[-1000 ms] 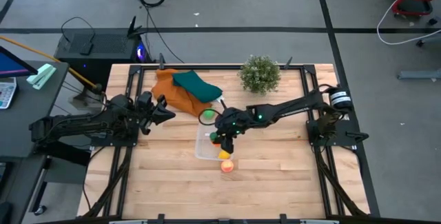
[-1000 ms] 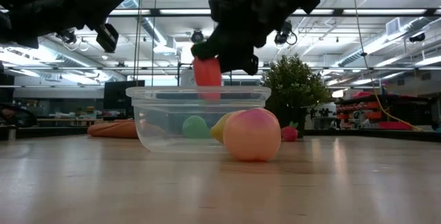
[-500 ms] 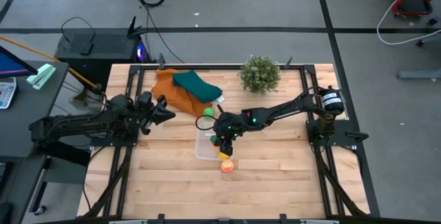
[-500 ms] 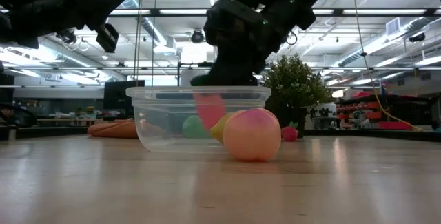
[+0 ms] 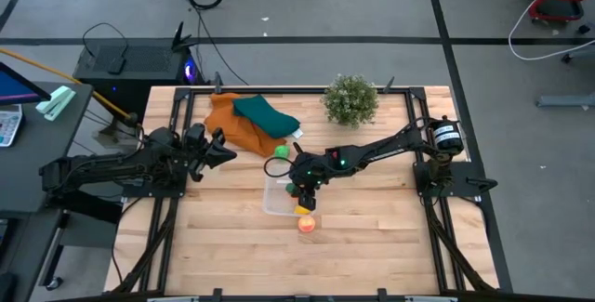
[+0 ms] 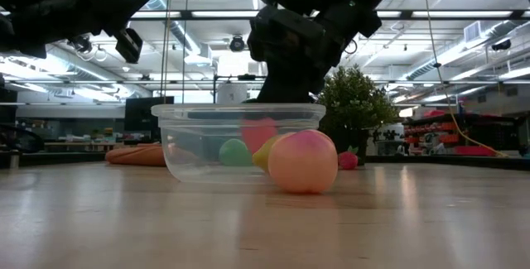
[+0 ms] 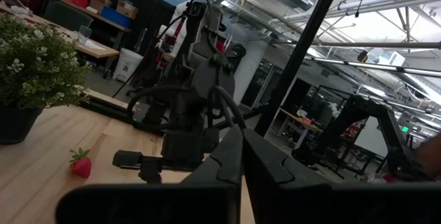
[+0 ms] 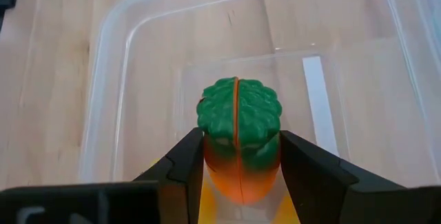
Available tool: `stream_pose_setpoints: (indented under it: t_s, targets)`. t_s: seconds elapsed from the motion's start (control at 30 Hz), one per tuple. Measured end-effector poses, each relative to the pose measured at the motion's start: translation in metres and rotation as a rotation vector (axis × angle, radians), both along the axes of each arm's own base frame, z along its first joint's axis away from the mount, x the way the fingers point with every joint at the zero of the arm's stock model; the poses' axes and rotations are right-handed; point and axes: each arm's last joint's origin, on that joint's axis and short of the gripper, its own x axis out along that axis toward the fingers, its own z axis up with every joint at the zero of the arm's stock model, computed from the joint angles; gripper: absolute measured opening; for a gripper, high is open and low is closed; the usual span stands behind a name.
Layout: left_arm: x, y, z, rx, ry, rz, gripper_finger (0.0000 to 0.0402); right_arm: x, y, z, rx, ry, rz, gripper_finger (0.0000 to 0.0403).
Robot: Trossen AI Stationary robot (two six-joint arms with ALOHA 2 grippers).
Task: Pick and placing Produce into tupperware
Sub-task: Put the orange carrot into the transparent container
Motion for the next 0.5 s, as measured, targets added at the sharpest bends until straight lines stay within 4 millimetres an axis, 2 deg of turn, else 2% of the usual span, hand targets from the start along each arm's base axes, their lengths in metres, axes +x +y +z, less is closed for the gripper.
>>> stream_pose_setpoints:
  t_s: [0.5]
  targets:
    - [-0.0001,0.0000,0.0001,0.000,-0.001,0.000,0.0015,-0.0014,-0.0001,-0.0012,0.001,0.020,-0.004,0.0156]
